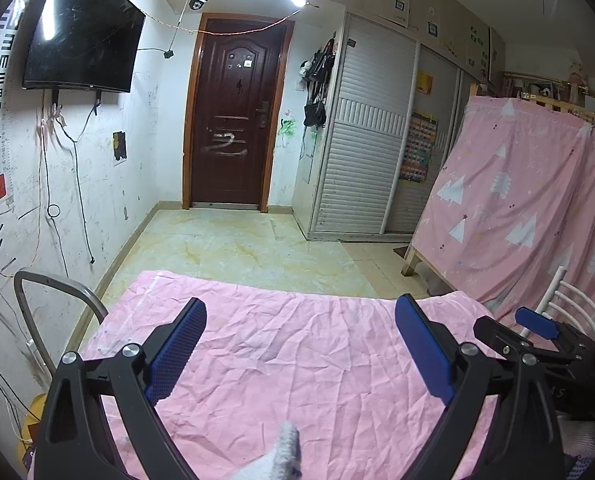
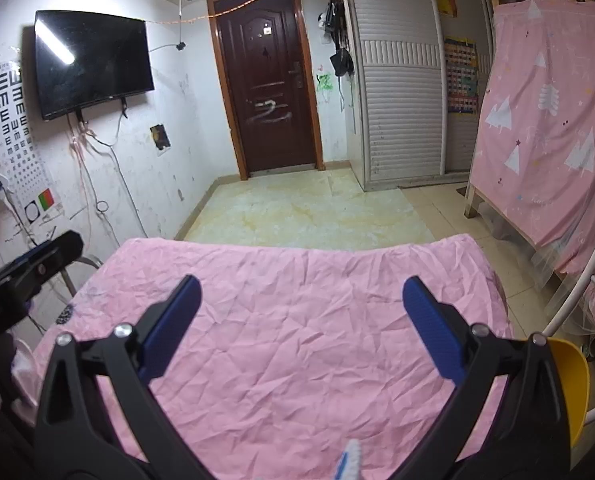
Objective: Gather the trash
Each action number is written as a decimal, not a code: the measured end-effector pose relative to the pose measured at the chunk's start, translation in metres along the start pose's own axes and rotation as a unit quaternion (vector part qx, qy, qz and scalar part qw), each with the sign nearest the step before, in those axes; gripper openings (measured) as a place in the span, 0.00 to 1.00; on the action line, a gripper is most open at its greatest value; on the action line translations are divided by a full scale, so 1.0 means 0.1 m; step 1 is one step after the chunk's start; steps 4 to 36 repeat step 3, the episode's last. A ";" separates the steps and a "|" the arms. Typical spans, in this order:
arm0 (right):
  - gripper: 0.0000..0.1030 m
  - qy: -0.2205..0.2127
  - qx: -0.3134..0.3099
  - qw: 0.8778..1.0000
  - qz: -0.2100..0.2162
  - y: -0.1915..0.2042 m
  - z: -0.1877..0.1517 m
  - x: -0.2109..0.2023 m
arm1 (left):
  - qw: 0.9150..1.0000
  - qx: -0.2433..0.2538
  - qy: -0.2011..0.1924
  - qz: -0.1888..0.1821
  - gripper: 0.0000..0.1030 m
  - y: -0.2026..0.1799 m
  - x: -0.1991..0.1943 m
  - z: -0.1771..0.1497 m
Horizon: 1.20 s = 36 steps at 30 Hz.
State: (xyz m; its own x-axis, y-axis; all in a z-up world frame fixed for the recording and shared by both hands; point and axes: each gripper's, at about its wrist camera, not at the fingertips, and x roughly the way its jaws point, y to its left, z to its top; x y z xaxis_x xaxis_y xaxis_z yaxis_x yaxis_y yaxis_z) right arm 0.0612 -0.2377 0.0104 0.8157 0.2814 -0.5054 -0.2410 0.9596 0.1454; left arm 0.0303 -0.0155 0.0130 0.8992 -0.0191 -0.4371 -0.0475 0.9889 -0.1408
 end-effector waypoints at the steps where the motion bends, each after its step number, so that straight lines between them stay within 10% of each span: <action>1: 0.94 0.001 0.001 1.000 -0.001 0.00 0.00 0.02 | 1.000 -0.001 0.001 0.000 0.83 0.01 0.01 0.00; 36: 0.94 0.003 0.003 1.000 0.000 0.00 -0.01 0.03 | 1.000 -0.005 0.003 0.002 0.84 0.04 0.03 -0.01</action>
